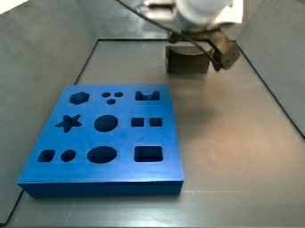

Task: Pick up the round object. Move up. Place the round object on the fixture. Regrasp the round object. Move to above the board. Insert the round object.
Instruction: Move to above the board.

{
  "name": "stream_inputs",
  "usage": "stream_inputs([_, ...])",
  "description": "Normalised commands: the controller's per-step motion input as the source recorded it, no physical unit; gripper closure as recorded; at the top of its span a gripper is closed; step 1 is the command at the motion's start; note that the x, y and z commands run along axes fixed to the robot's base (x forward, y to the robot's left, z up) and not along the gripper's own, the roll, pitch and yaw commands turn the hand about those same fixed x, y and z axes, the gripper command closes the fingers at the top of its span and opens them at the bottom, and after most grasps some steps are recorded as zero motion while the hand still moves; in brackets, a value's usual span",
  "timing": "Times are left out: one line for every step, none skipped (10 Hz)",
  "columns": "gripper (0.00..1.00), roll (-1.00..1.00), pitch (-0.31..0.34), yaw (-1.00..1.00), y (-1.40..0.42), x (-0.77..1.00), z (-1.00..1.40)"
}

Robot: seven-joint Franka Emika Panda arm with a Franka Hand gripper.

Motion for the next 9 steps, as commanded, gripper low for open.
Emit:
stream_inputs([1.0,-0.26,0.037,-0.12,-0.01,-0.32,1.0])
stream_inputs([1.0,-0.24,0.053,-0.09,-0.01,-0.29,1.0])
stream_inputs([1.0,-0.22,0.06,-0.07,-0.01,-0.28,1.0])
stream_inputs([1.0,-0.2,0.07,-0.05,0.0,-0.25,1.0])
stream_inputs([1.0,-0.17,0.074,-0.02,0.0,-0.2,0.93])
stream_inputs([1.0,-0.15,0.085,-0.01,0.0,-0.14,0.76])
stream_inputs([1.0,-0.11,0.105,0.0,0.0,-0.07,0.54])
stream_inputs([1.0,-0.09,0.124,0.02,0.0,-0.04,0.31])
stream_inputs([1.0,-1.0,0.005,-0.06,-1.0,-0.24,0.0])
